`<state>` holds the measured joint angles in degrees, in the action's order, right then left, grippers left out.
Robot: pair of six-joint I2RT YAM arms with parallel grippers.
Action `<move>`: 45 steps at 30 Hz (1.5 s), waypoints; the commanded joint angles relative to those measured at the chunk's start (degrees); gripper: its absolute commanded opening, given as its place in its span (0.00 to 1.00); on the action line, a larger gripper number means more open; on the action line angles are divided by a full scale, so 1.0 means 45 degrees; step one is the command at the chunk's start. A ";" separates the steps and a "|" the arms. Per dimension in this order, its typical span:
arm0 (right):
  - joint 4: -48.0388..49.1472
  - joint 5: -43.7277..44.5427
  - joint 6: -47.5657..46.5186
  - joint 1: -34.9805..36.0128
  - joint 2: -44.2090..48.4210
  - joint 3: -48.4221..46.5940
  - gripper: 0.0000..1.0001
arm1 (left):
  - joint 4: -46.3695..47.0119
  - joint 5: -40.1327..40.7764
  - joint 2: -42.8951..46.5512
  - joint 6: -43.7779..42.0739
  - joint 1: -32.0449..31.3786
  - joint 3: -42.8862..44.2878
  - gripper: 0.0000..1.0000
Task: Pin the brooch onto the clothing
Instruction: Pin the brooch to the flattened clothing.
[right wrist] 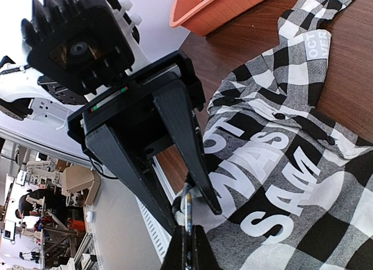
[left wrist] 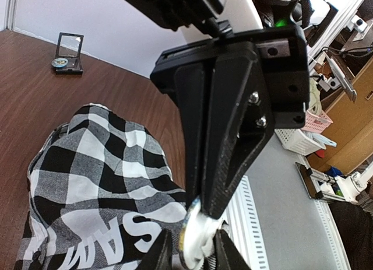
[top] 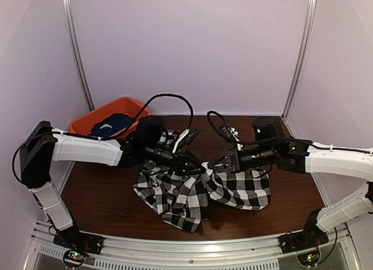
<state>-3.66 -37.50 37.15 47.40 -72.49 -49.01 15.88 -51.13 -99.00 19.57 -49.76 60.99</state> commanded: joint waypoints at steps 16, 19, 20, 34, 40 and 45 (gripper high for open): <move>-0.0126 -0.0047 -0.0354 0.0498 0.0171 -0.0600 0.00 | -0.1738 0.1658 -0.0606 -0.0842 0.0002 0.0875 0.23; -0.0233 -0.0042 -0.0405 0.0519 0.0172 -0.0720 0.00 | -0.1989 0.1861 -0.0644 -0.0956 -0.0008 0.0973 0.23; -0.0287 -0.0044 -0.0413 0.0522 0.0154 -0.0755 0.00 | -0.2145 0.1962 -0.0664 -0.1027 -0.0009 0.1050 0.23; -0.0536 0.0051 -0.0596 0.0599 -0.0085 -0.1007 0.00 | -0.3932 0.2186 -0.0703 -0.2277 -0.0168 0.1715 0.21; -0.0661 0.0182 -0.0747 0.0600 0.0024 -0.0890 0.00 | -0.3862 0.1545 -0.0353 -0.2591 -0.0089 0.1687 0.26; -0.0858 0.0342 -0.0885 0.0590 0.0112 -0.0866 0.00 | -0.2997 0.1080 0.0051 -0.2069 0.0359 0.1397 0.34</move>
<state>-9.21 -33.36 34.24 48.95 -73.38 -51.09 -0.60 -46.89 -100.31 9.54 -50.50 67.88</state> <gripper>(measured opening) 0.007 0.320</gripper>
